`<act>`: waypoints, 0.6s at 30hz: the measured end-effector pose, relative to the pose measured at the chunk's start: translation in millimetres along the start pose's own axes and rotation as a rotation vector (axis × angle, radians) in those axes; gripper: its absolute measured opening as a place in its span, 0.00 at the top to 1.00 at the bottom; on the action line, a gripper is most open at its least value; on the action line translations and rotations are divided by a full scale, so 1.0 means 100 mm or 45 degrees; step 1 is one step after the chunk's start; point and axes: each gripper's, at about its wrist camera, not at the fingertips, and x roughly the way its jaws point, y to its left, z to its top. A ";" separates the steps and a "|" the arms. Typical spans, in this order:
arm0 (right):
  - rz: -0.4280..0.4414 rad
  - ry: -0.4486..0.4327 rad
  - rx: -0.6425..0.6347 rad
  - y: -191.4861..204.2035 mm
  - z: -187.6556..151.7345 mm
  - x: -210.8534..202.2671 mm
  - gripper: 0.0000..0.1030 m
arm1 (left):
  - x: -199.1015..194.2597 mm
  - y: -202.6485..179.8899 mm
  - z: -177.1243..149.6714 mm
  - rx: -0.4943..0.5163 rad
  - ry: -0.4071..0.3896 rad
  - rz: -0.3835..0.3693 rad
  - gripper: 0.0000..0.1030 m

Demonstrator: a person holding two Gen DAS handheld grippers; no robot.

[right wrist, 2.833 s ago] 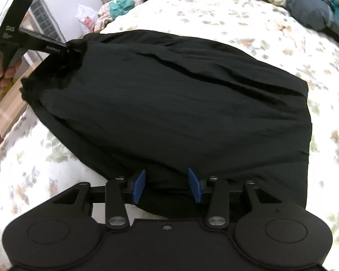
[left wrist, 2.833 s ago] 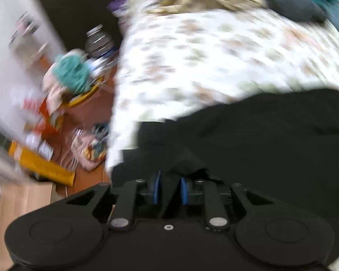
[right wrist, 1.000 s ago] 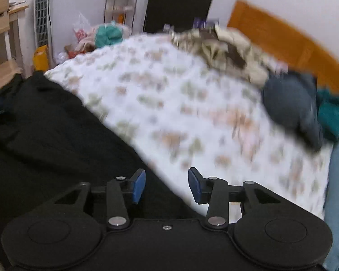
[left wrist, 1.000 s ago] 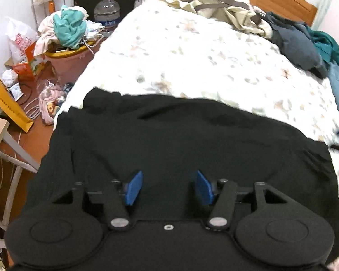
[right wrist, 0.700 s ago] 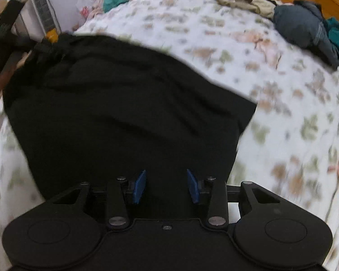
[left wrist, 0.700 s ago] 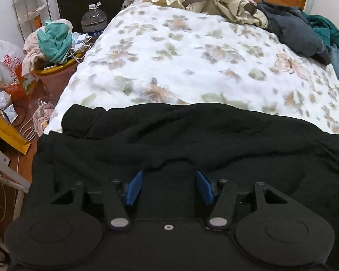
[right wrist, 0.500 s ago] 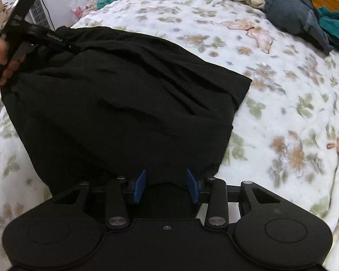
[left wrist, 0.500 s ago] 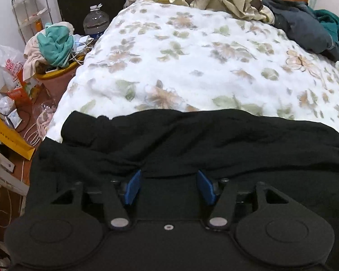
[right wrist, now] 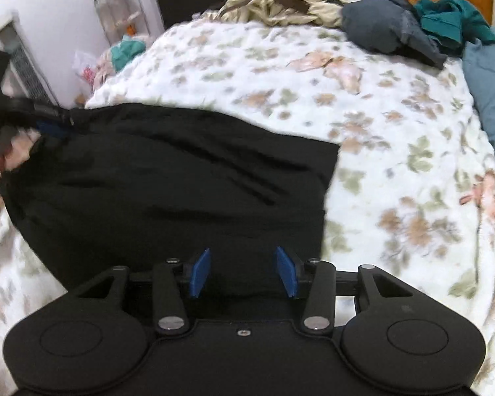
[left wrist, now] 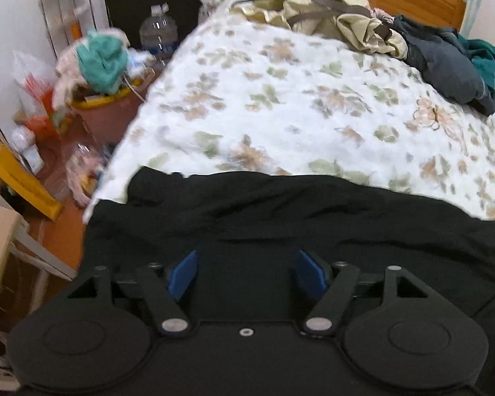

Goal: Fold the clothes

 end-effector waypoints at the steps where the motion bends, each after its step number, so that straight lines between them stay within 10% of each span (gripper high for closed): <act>1: -0.003 0.011 -0.018 0.03 -0.03 0.03 0.51 | 0.02 0.01 -0.03 0.016 0.014 0.008 0.33; 18: -0.077 0.055 0.150 -0.22 -0.18 -0.11 0.36 | -0.02 -0.06 -0.15 -0.176 0.197 -0.066 0.01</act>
